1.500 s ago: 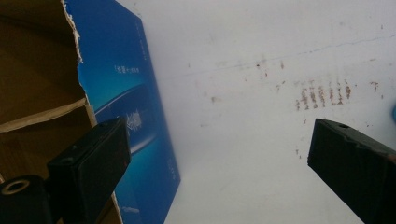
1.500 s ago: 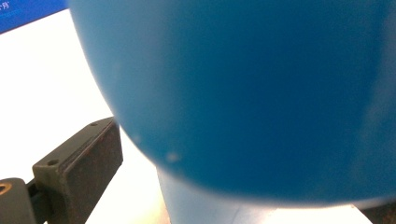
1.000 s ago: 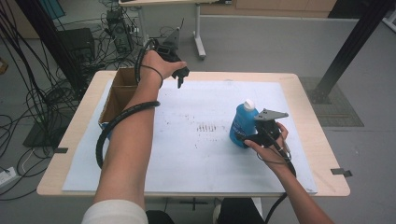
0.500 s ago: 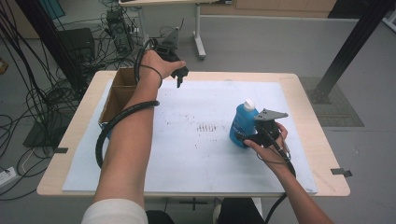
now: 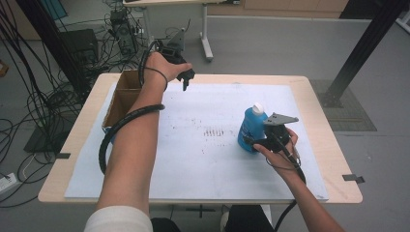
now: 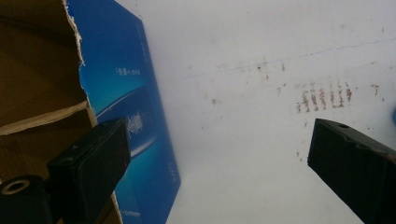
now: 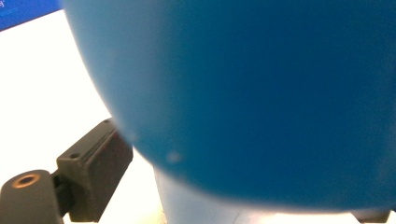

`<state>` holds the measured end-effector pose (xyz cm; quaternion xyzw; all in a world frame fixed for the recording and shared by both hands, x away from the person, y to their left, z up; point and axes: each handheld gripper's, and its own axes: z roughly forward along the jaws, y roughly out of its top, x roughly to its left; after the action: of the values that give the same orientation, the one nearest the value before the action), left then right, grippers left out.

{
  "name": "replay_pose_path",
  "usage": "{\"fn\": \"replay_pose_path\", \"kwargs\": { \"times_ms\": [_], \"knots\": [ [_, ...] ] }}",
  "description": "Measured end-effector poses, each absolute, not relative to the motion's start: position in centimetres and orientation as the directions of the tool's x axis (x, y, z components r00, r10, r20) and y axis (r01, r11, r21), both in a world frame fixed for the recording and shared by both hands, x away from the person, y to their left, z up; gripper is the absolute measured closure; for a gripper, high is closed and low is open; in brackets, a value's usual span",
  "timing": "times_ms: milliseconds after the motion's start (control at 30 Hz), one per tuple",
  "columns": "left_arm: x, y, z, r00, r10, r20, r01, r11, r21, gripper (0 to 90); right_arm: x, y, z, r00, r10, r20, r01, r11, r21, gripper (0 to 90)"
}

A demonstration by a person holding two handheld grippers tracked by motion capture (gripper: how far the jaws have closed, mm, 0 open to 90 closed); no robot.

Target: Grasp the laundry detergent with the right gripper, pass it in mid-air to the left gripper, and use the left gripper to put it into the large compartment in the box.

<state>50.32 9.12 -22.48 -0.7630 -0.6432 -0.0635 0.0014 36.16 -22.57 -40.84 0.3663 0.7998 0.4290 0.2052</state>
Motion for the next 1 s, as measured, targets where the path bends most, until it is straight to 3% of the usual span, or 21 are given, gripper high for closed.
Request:
{"fn": "replay_pose_path", "kwargs": {
  "times_ms": [267, 600, 1000],
  "knots": [
    [50.29, 9.28, -22.59, 0.163, 0.981, 0.1, 0.982, -0.171, 0.077, 6.4, 36.29, -22.37, -41.14, -0.651, 0.759, -0.01, 0.406, 0.36, 0.84, 20.6],
    [50.3, 9.14, -22.7, 0.168, 0.981, 0.099, 0.982, -0.176, 0.073, 6.4, 36.3, -22.1, -41.27, -0.659, 0.751, -0.03, 0.391, 0.377, 0.84, 39.2],
    [50.18, 9.13, -22.39, 0.162, 0.981, 0.103, 0.982, -0.17, 0.079, 6.4, 36.2, -22.16, -41.41, -0.659, 0.752, -0.021, 0.387, 0.363, 0.848, 40.5]
  ]
}}
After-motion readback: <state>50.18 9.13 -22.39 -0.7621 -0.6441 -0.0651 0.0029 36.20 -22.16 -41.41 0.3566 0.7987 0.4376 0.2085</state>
